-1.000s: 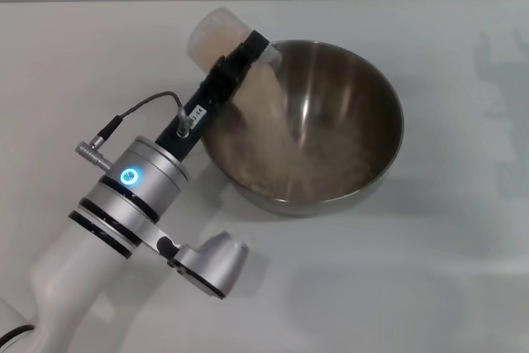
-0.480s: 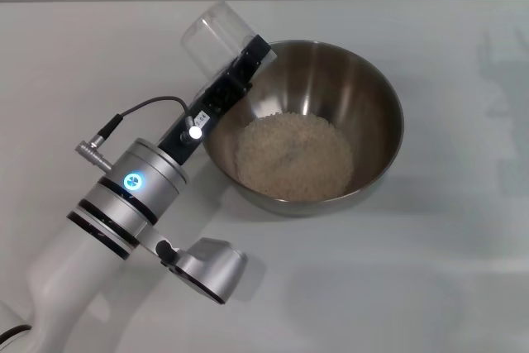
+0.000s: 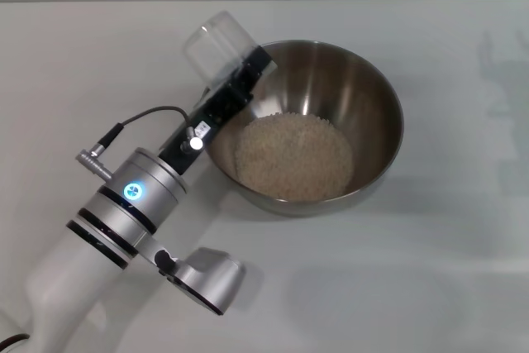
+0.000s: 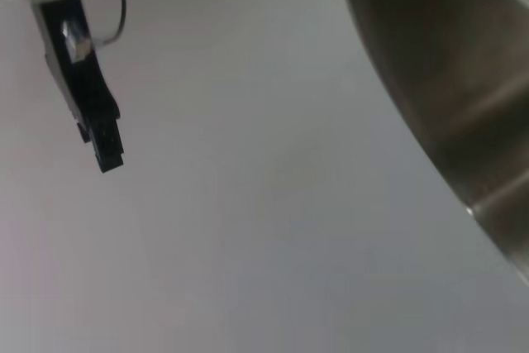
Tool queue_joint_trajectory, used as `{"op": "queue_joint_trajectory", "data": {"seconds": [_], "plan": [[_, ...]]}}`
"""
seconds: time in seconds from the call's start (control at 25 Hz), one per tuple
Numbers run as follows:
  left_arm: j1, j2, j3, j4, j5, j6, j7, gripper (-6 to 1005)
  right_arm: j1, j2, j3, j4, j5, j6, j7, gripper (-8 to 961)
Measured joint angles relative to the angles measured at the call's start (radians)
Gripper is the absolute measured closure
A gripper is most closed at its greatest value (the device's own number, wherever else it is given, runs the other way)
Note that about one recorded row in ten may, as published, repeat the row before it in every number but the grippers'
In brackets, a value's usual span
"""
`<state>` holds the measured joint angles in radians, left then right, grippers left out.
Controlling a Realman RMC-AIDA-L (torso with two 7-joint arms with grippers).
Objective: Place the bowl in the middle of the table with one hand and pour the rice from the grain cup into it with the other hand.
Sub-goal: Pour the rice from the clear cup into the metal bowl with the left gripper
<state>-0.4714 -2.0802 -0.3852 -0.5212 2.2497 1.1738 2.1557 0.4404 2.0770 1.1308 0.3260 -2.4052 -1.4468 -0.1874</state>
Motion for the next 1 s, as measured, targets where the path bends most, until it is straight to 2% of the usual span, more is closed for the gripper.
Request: {"op": "queue_joint_trajectory", "data": {"seconds": [0.12, 0.24, 0.64, 0.8, 1.0], "plan": [[0.004, 0.001, -0.04, -0.004, 0.001, 0.002, 0.003, 974, 0.001, 0.0, 0.0, -0.004, 0.0, -0.003, 0.0, 464], [0.012, 0.0, -0.01, 0.0, 0.024, -0.014, 0.003, 975, 0.003, 0.0, 0.0, -0.005, 0.0, -0.003, 0.0, 464], [0.023, 0.0, -0.042, -0.009, 0.027, -0.006, -0.027, 974, 0.006, 0.0, 0.001, -0.007, 0.0, -0.006, 0.0, 463], [0.03, 0.0, -0.012, -0.009, 0.043, -0.019, -0.016, 973, 0.006, 0.0, 0.001, -0.004, 0.0, -0.006, 0.0, 462], [0.038, 0.002, -0.061, -0.013, 0.06, -0.013, -0.023, 975, 0.005, 0.0, 0.001, -0.006, 0.0, -0.006, 0.0, 462]]}}
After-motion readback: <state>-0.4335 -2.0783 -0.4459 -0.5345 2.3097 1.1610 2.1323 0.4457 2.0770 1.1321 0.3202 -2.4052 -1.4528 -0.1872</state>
